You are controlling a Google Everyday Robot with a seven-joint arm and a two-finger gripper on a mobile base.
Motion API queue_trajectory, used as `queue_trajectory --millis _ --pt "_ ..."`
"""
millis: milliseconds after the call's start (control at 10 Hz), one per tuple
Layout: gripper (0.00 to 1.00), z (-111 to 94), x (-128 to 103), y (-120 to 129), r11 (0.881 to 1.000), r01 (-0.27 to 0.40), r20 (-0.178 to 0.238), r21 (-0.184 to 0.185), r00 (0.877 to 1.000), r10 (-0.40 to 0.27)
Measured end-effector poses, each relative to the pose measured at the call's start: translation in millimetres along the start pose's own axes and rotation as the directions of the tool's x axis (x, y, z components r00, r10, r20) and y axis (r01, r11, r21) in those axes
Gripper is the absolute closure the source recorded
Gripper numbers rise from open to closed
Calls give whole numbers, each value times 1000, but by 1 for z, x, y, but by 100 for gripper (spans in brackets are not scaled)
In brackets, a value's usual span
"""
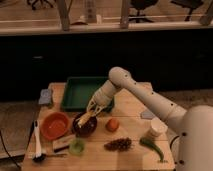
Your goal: Place banana in purple bowl
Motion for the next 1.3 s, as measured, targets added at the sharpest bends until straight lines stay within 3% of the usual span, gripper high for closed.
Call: queue_trajectory --millis 100,500,700,1300 --pt "64 -1 0 0 1000 -1 -2 1 1000 1" --pt "25 -1 2 -1 1000 -4 -3 3 1000 4" --pt "20 -1 2 -1 1000 -4 -3 2 1000 4" --pt "20 -1 3 -1 1000 -4 -3 -2 1000 4"
